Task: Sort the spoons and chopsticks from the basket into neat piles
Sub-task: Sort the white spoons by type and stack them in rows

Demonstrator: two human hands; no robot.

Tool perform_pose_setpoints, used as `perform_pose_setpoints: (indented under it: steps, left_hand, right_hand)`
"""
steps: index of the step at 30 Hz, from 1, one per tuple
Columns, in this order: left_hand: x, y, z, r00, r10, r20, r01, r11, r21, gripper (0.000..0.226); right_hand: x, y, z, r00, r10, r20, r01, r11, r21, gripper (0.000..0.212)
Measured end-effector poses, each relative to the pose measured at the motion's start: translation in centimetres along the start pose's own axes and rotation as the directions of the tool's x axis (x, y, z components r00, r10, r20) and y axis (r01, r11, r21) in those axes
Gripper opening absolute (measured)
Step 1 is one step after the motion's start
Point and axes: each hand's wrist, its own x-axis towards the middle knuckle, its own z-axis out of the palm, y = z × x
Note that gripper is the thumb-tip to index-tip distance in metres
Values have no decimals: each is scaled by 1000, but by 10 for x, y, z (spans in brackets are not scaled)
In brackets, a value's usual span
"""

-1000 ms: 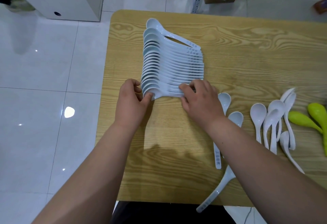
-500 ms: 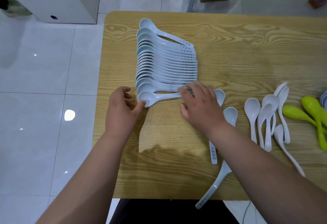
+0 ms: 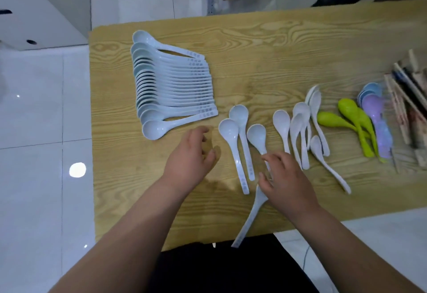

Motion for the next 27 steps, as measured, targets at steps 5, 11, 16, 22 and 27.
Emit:
perform_pose_setpoints:
  steps: [5,11,16,22,27]
  left_hand:
    - [47,35,22,983,176,-49,-167,974,150,66]
    - [82,54,30,972,193,131,-226,922,314,74]
    - [86,51,30,989,78,128,-104,971,214,50]
    - [69,43,17,991,-112,70,112,994,-8,16]
    - [38,41,6,936,-341,92,343,815,-468,10]
  right_hand:
    - [10,5,0,996,83,27,-84,996,37,45]
    - [31,7,0,974,130,187,-134,991,8,49]
    - [39,13,-4,956,186,227,-230,956,184,49]
    - [43,13,-10,963,182,199,-242,907,343,44]
    - [47,9,-10,969,82,231,-189,850,492,37]
